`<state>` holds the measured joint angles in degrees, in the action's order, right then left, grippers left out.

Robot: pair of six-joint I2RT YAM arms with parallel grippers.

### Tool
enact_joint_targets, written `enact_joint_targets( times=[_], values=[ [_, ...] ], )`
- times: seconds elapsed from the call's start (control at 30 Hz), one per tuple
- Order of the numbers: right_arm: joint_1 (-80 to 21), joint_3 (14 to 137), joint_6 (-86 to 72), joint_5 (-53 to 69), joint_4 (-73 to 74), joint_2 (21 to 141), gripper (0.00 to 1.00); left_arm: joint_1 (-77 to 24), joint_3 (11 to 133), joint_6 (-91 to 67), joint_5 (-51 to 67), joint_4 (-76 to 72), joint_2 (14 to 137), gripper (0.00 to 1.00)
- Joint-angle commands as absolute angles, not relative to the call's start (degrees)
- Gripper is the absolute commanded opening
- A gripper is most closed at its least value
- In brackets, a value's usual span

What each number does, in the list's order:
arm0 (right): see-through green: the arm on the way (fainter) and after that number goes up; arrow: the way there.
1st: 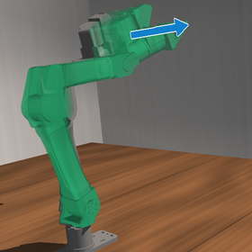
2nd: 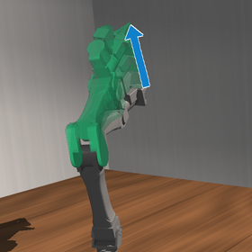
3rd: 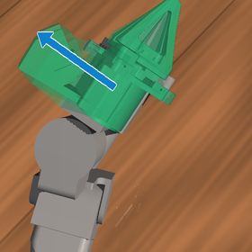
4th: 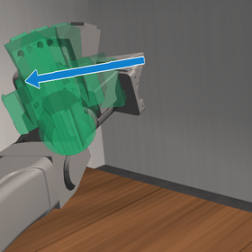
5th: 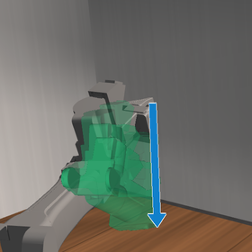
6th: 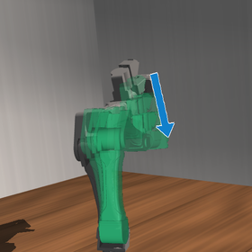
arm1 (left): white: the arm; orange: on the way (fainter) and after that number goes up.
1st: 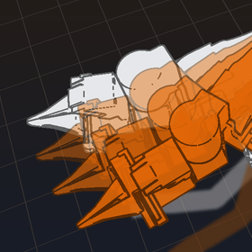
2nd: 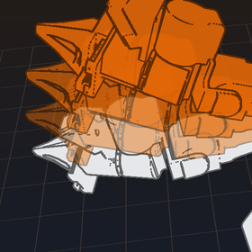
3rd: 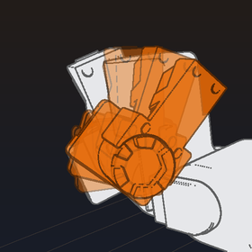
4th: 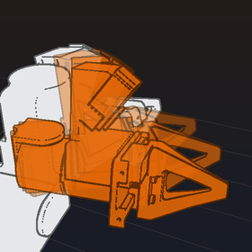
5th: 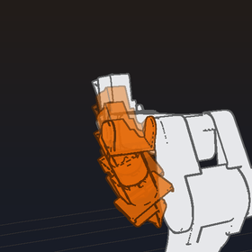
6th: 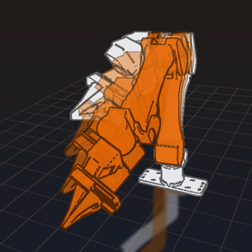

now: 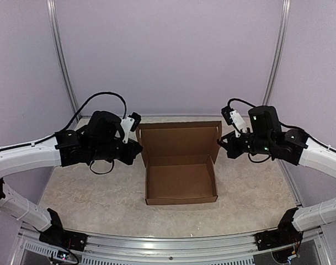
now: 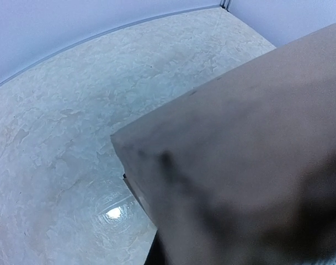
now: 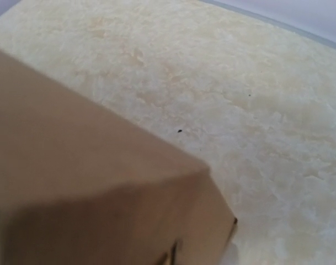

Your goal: Fold the paper box

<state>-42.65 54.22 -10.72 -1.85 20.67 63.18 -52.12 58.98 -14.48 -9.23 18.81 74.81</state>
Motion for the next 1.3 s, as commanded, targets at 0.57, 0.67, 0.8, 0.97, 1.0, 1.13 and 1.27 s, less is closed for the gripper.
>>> enact_joint_targets(
  times=[0.57,0.67,0.8,0.97,1.0,1.13,1.27],
  values=[
    [-49.64,52.61,-20.63,-10.19,15.55,66.53,0.00,-52.38,55.82,-16.70,-3.37,13.73,78.58,0.00],
    [-50.45,51.31,-20.99,-11.87,15.12,65.99,0.00,-52.38,55.22,-17.74,-2.62,12.81,78.61,0.00],
    [-51.47,50.33,-21.24,-13.61,14.55,65.83,0.00,-52.38,55.98,-18.69,-1.14,12.25,78.74,0.00],
    [-52.63,50.35,-22.23,-13.93,12.40,65.90,0.00,-52.38,57.78,-19.62,2.00,11.61,78.80,0.00],
    [-52.77,50.34,-22.38,-13.78,11.80,66.03,0.00,-52.38,58.01,-19.75,2.51,11.33,78.95,0.00],
    [-53.59,51.10,-22.69,-14.46,11.25,66.85,0.00,-52.34,58.30,-19.79,2.44,11.50,79.82,0.00],
    [-54.18,50.48,-23.88,-14.56,10.19,67.06,0.00,-52.46,57.11,-19.78,1.85,11.53,80.65,0.00]
  ],
)
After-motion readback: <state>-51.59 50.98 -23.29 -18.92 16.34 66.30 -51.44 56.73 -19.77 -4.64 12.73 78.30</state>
